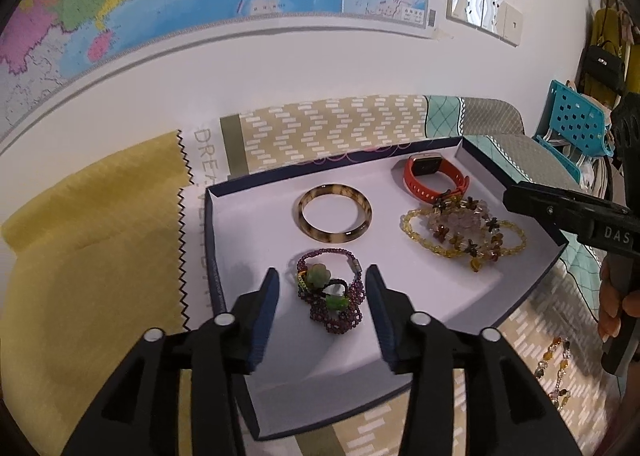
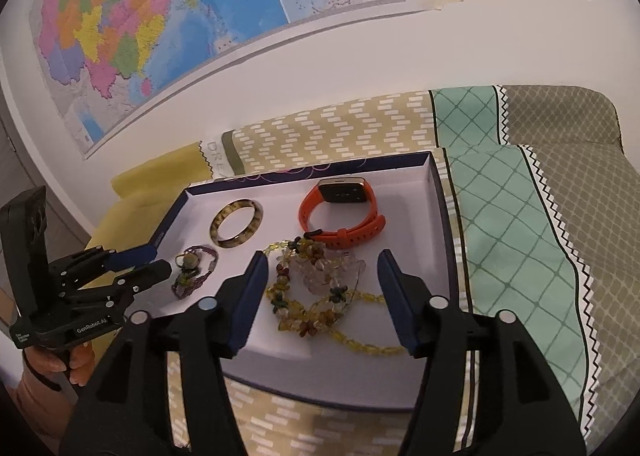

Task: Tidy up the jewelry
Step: 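Open both grippers and withdraw them from the box toward the bedspread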

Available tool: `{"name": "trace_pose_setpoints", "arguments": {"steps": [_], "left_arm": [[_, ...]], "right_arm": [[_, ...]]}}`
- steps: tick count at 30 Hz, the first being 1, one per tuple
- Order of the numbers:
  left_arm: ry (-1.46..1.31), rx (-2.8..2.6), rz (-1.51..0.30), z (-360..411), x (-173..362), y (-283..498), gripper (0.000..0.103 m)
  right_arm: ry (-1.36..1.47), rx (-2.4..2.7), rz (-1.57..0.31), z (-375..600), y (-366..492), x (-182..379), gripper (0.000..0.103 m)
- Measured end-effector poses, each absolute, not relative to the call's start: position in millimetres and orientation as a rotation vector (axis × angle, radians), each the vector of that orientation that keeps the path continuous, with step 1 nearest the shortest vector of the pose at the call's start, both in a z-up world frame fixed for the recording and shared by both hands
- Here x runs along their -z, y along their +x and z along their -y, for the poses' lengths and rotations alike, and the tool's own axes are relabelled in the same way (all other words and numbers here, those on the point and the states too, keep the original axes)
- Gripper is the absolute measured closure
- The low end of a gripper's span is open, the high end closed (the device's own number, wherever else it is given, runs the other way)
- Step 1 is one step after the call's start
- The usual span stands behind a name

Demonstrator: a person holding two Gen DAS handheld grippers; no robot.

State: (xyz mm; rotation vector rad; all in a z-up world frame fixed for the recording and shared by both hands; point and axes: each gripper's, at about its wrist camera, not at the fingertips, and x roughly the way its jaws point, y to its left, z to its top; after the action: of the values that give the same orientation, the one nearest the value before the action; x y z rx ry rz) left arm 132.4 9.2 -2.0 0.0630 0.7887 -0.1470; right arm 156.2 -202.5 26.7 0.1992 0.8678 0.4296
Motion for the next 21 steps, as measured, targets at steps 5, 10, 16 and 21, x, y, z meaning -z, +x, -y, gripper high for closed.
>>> {"name": "trace_pose_setpoints", "arguments": {"steps": [5, 10, 16, 21], "left_arm": [[0.057, 0.147, -0.758, -9, -6, 114, 0.042], [0.039, 0.156, -0.722, -13, -13, 92, 0.027], [0.030, 0.183, -0.706, -14, -15, 65, 0.026], [0.040, 0.232, -0.723, -7, -6, 46, 0.026]], "right_arm": [[0.176, -0.455, -0.837, 202, 136, -40, 0.030], [0.176, -0.483, -0.823, 203, 113, -48, 0.021], [0.100, -0.531, -0.839, 198, 72, -50, 0.024], [0.058, -0.578, -0.913, 194, 39, -34, 0.043]]}}
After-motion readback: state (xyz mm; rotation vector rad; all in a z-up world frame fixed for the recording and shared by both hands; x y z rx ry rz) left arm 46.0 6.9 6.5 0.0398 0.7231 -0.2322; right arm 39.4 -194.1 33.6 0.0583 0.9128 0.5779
